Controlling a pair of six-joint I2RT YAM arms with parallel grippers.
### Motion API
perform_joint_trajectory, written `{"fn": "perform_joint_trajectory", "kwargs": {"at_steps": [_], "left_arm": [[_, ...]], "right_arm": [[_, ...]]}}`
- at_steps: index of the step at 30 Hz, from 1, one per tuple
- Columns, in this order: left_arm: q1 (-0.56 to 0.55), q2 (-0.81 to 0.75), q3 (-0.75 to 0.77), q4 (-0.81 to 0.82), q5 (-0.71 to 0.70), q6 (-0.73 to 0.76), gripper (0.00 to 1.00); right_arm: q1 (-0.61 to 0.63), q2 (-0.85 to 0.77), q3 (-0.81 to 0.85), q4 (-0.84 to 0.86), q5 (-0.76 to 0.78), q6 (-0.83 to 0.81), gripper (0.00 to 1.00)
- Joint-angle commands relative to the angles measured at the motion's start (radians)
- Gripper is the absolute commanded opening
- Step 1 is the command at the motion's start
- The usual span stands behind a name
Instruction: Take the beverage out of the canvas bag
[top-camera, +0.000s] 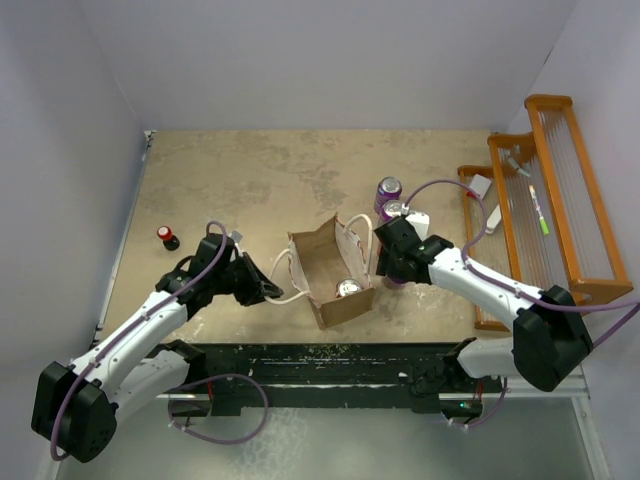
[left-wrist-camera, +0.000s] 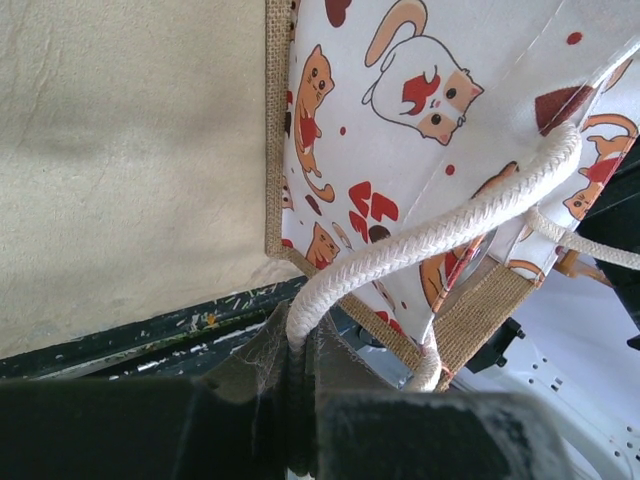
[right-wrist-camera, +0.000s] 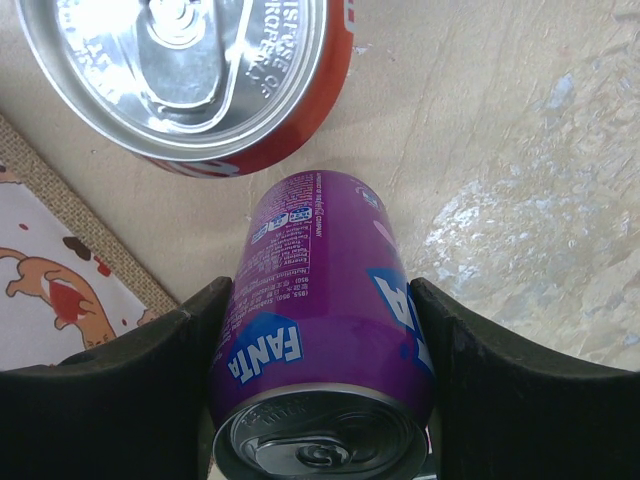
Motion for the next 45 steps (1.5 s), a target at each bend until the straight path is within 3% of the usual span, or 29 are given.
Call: {"fn": "perform_joint_trajectory", "kwargs": {"at_steps": [1,6,9,11,14,17,27,38,45], "left_arm": [[0.001,0.004,-0.017,0.037,0.011,0.004,0.00],[0.000,0.009,-0.028,0.055,0.018,0.009,0.00],[0.001,0.009,-0.035,0.066,0.022,0.010,0.00],[0.001,0.013,-0.039,0.074,0.026,0.012,0.00],[0.001,0.015,-0.045,0.083,0.037,0.014,0.00],[0.001,0.021,-0.048,0.088,0.044,0.025,0.00],[0.001,0.033,-0.047,0.101,0.086,0.038,0.00],[0.001,0.071,-0.020,0.075,0.139,0.103,0.00],[0.001,0.076,-0.001,0.073,0.151,0.107,0.00]], "right_arm": [[-0.019,-0.017,-0.004,0.052,-0.010,-0.023,0.35],[-0.025,-0.017,0.003,0.065,-0.044,-0.051,0.47],[-0.026,-0.019,0.004,0.064,-0.048,-0.054,0.63],[-0.026,-0.018,0.008,0.057,-0.049,-0.053,0.65],[-0.028,-0.009,0.017,0.039,-0.043,-0.045,0.86],[-0.028,-0.006,0.031,0.024,-0.041,-0.042,0.99],[-0.029,-0.090,0.077,-0.011,-0.046,-0.061,1.00],[-0.029,-0.352,0.144,-0.108,-0.082,-0.149,1.00],[-0.028,-0.391,0.308,0.002,-0.289,-0.269,0.99]]}}
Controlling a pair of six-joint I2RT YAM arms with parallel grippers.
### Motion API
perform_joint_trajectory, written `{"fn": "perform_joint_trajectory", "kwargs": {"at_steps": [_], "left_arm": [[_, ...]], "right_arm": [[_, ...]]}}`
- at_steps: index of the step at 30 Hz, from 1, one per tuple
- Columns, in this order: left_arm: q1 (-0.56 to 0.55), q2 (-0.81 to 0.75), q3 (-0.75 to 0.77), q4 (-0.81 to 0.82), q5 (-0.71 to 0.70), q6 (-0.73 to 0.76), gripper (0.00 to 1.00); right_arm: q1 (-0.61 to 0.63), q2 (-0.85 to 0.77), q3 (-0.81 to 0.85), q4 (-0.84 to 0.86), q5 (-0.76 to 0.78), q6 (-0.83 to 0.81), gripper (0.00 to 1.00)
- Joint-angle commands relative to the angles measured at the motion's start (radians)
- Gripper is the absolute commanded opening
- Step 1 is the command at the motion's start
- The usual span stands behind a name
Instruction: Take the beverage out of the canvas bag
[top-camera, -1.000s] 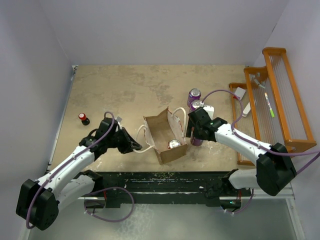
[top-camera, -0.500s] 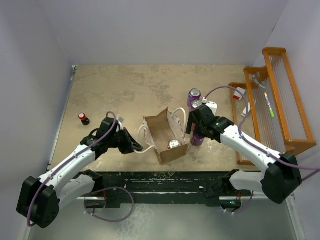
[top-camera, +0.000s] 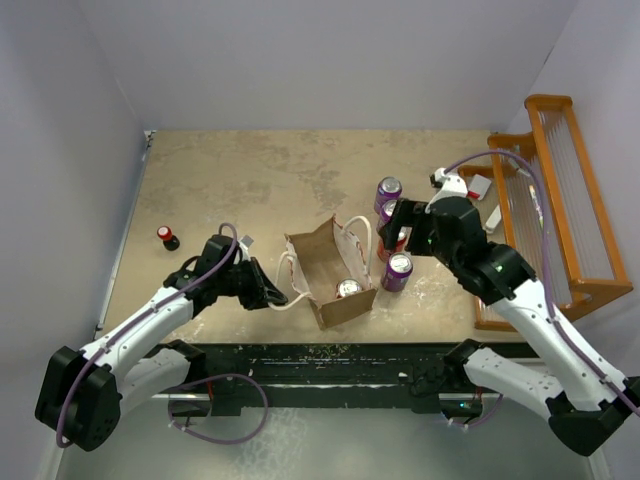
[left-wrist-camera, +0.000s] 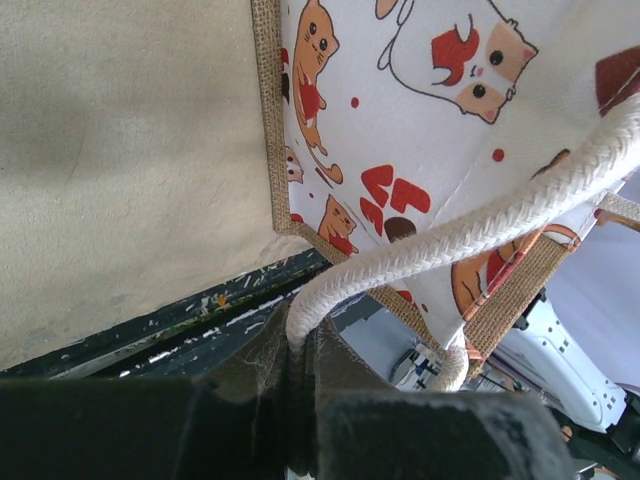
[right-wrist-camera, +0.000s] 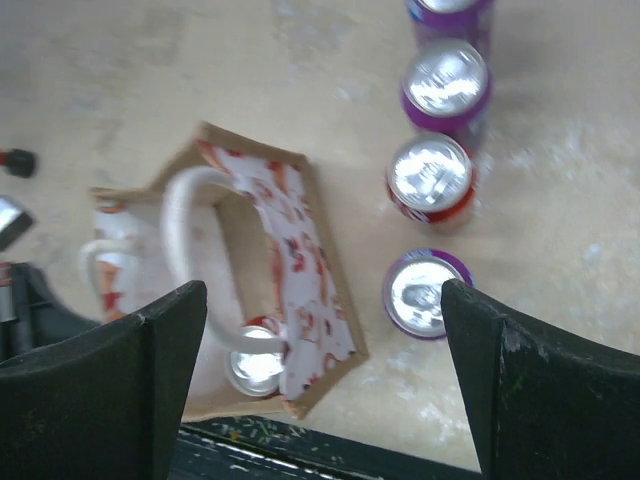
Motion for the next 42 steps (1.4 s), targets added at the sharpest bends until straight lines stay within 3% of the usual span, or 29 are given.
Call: {"fn": "perform_joint_trajectory", "kwargs": {"at_steps": [1,7,11,16,21,27,42], "left_arm": [[0.001,0.006,0.042,0.002,0.036,0.033,0.00],[0.001,-0.011,0.058,-0.029,0.036,0.039,0.00],[0.001,-0.026,0.053,-0.048,0.035,0.040,0.00],[0.001,-0.040,0.049,-0.065,0.033,0.047,0.00],[0.000,-0.049,0.051,-0.077,0.024,0.047,0.00],[0.001,-0.046,0.050,-0.070,0.021,0.043,0.00],[0.001,-0.031,0.058,-0.069,0.016,0.038,0.00]], "right_arm": [[-0.001,0.018,0.134,0.072,-0.173,-0.083,0.99],[0.019,0.113,0.234,0.150,-0.411,-0.106,0.94],[0.101,0.185,0.266,0.169,-0.459,-0.120,0.94],[0.339,0.326,0.350,0.067,-0.283,-0.174,0.92],[0.447,0.477,0.408,-0.129,-0.055,-0.165,0.79],[0.470,0.568,0.369,-0.295,0.099,-0.122,0.79],[0.474,0.707,0.228,-0.291,0.086,-0.120,0.81]]}}
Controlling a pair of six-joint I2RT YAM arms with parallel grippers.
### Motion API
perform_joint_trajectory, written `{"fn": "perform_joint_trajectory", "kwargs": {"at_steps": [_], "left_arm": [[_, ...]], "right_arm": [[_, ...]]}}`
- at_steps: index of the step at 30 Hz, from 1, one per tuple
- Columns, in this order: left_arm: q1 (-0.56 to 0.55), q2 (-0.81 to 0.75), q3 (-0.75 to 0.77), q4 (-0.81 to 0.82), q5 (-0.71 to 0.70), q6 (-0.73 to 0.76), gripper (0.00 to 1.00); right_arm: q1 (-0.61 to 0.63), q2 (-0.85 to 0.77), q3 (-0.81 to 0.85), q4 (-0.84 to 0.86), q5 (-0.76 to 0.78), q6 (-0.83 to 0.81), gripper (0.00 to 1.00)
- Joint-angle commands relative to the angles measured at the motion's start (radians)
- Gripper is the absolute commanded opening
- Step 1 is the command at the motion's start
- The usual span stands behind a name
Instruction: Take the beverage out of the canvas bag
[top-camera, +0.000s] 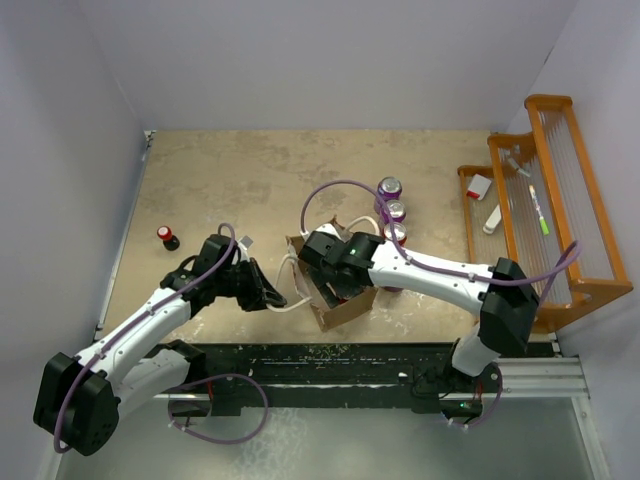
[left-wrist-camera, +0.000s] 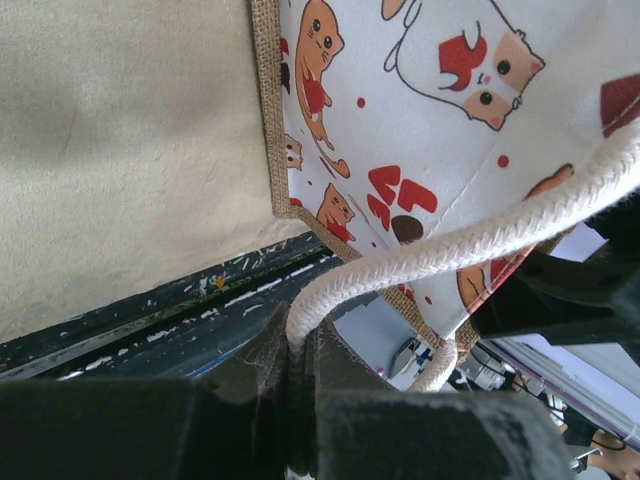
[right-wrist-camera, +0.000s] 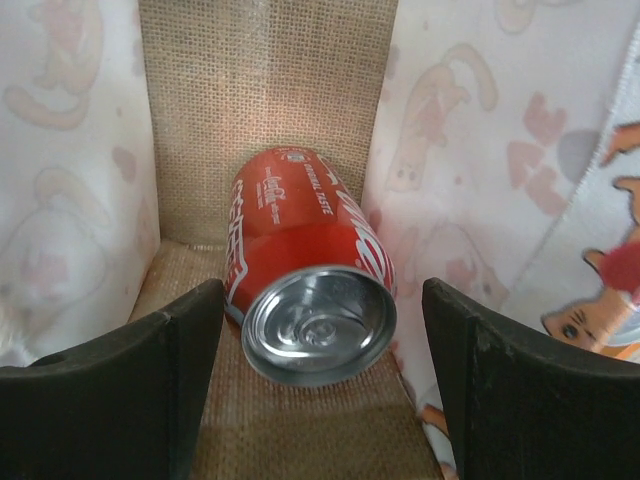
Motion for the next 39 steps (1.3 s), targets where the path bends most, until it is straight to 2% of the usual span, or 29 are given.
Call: {"fn": "perform_joint_trajectory", "kwargs": {"at_steps": [1,8,15,19,23,25,28,39], "left_arm": [[0.001,-0.004,0.033,0.000,-0.001,0.023,0.00],[0.001,-0.011,0.039,-0.019,-0.002,0.022,0.00],[0.001,-0.026,0.040,-0.040,-0.005,0.024,0.00],[0.001,-0.030,0.044,-0.052,-0.006,0.028,0.00],[0.001,-0.030,0.056,-0.067,-0.008,0.036,0.00],[0.001,-0.031,0.059,-0.073,-0.008,0.040,0.00],[0.001,-0.038,0.058,-0.081,-0.009,0.041,0.00],[0.001,-0.052,0.056,-0.097,-0.005,0.053,0.00]], "right_arm": [[0.008,0.042,-0.036,-0.017,0.003,0.016,0.81],[0.012,0.094,-0.064,0.036,-0.024,0.031,0.77],[0.023,0.147,-0.012,0.048,-0.048,0.029,0.61],[0.028,0.135,0.027,0.039,-0.043,0.038,0.47],[0.028,0.119,0.088,-0.001,-0.063,0.071,0.16],[0.028,0.117,0.129,-0.012,-0.087,0.076,0.13],[0.028,0.114,0.190,-0.016,-0.114,0.083,0.01],[0.014,0.105,0.282,0.033,-0.165,0.149,0.00]]}}
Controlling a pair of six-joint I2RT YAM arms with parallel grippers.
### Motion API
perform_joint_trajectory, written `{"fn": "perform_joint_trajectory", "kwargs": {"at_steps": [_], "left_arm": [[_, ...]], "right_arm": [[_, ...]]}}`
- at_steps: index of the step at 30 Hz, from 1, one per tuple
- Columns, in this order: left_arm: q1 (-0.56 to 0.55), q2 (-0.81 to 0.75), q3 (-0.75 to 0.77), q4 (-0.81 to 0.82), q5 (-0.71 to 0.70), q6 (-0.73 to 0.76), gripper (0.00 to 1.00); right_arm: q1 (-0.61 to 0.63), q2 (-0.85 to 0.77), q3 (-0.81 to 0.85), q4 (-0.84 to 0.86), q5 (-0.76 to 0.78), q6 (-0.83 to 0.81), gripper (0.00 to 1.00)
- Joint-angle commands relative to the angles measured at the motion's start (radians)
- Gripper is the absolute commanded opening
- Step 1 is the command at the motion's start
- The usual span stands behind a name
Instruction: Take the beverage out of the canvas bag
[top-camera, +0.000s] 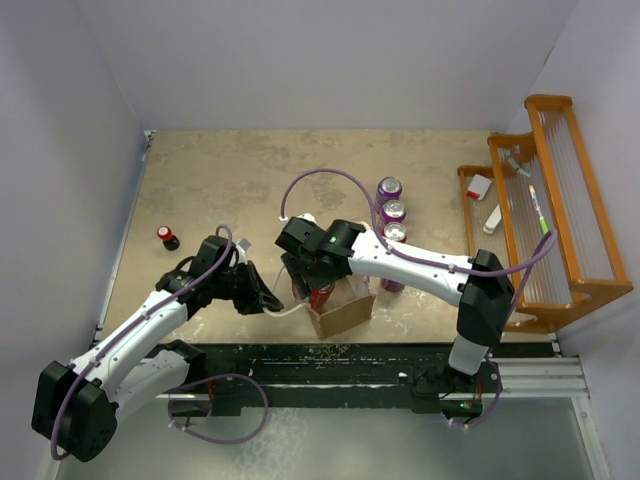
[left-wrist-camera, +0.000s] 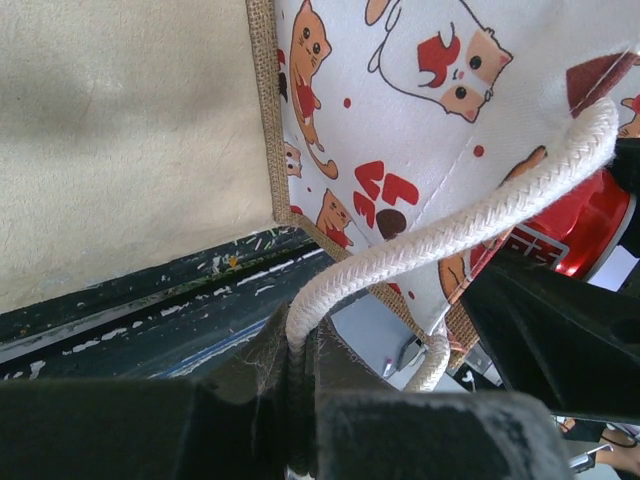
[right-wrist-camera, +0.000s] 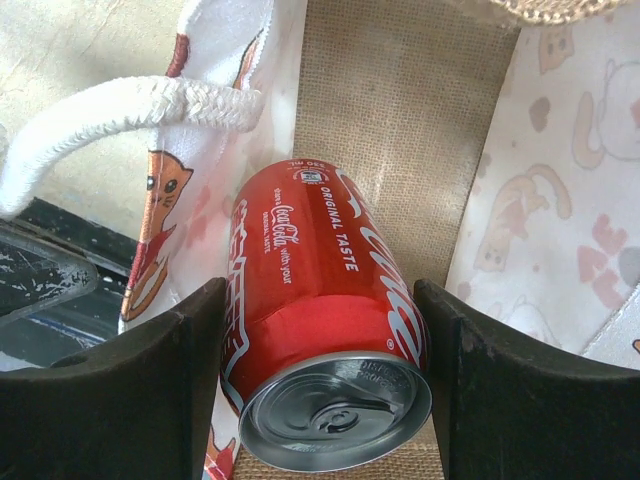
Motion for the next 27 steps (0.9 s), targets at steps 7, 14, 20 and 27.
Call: {"fn": "perform_joint_trajectory", "kwargs": {"at_steps": [7,14,20,27], "left_arm": [[0.001,-0.021,0.043,-0.023,-0.007,0.038,0.00],[0.001,-0.022,0.054,-0.040,-0.020,0.054,0.00],[0.001,0.008,0.072,-0.039,-0.022,0.073,0.00],[0.002,0.036,0.087,-0.035,-0.022,0.087,0.00]], "right_arm": [[-0.031,-0.019,0.091,0.026,-0.078,0.067,0.00],[-0.083,-0.060,0.140,0.019,-0.072,0.075,0.00],[-0.158,-0.203,0.147,0.108,-0.108,0.095,0.00],[-0.219,-0.436,0.080,0.287,-0.065,0.106,0.00]]}}
